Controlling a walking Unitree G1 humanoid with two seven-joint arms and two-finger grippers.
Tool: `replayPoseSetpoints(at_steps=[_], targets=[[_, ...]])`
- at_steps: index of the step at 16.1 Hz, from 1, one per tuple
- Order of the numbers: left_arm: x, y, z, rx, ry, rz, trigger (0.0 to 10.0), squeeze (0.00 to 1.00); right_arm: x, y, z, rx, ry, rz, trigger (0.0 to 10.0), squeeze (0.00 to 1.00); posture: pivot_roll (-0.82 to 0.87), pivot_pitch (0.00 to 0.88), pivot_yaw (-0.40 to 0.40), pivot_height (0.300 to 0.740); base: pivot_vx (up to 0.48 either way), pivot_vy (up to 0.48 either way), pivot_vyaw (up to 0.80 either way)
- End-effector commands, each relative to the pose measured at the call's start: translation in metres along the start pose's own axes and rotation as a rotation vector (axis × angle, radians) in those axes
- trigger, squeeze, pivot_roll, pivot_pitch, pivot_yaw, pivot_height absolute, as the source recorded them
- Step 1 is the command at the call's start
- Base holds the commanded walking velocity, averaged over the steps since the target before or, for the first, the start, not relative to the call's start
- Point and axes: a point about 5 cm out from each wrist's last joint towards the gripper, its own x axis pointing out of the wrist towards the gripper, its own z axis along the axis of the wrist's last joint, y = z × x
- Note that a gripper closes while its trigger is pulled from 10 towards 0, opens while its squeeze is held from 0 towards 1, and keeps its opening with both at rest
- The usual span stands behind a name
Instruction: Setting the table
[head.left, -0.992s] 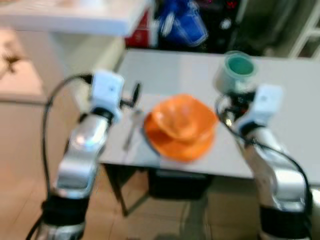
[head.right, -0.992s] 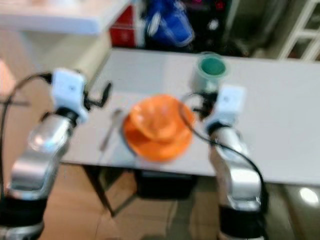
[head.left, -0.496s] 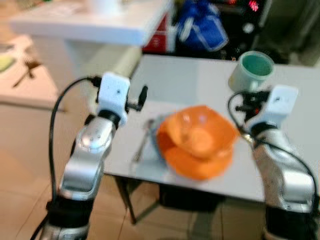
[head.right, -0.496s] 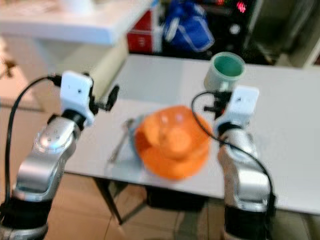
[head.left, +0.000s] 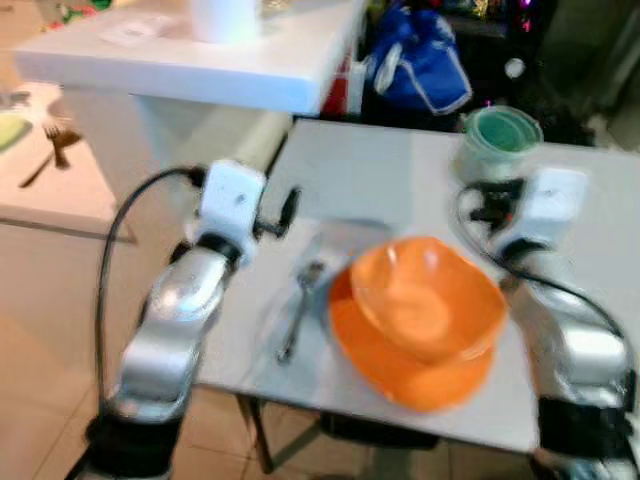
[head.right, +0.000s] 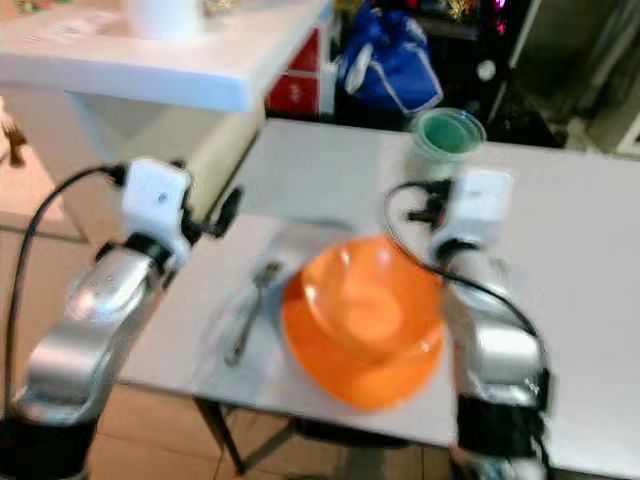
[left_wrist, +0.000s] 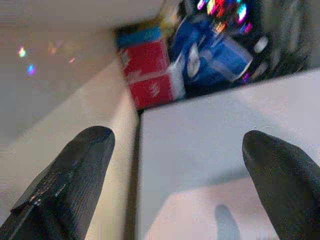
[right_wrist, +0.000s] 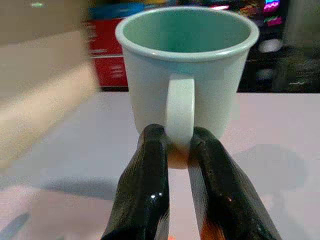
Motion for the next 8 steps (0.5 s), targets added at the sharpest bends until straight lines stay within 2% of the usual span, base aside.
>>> replayPoseSetpoints(at_steps=[1,6,8], targets=[[-0.001,-0.003,0.005,-0.004,-0.014,-0.012,10.0,0.0,0.002,-0.009,0.003,-0.001,-0.009,-0.014,10.0,0.0,0.0,0.0,0.005,0.74,0.0,0.0,0.0],[-0.02,-0.007,0.003,0.02,0.015,-0.069,10.0,0.0,0.023,-0.005,-0.002,0.008,0.059,0.113,10.0,0.0,0.01,0.0,0.0,0.74,0.0,0.0,0.0],[-0.028,-0.005,0.003,0.029,0.039,-0.076,10.0,0.0,0.039,0.0,-0.003,0.015,0.09,0.186,10.0,0.0,0.03,0.014,-0.009,0.74,0.0,0.0,0.0]])
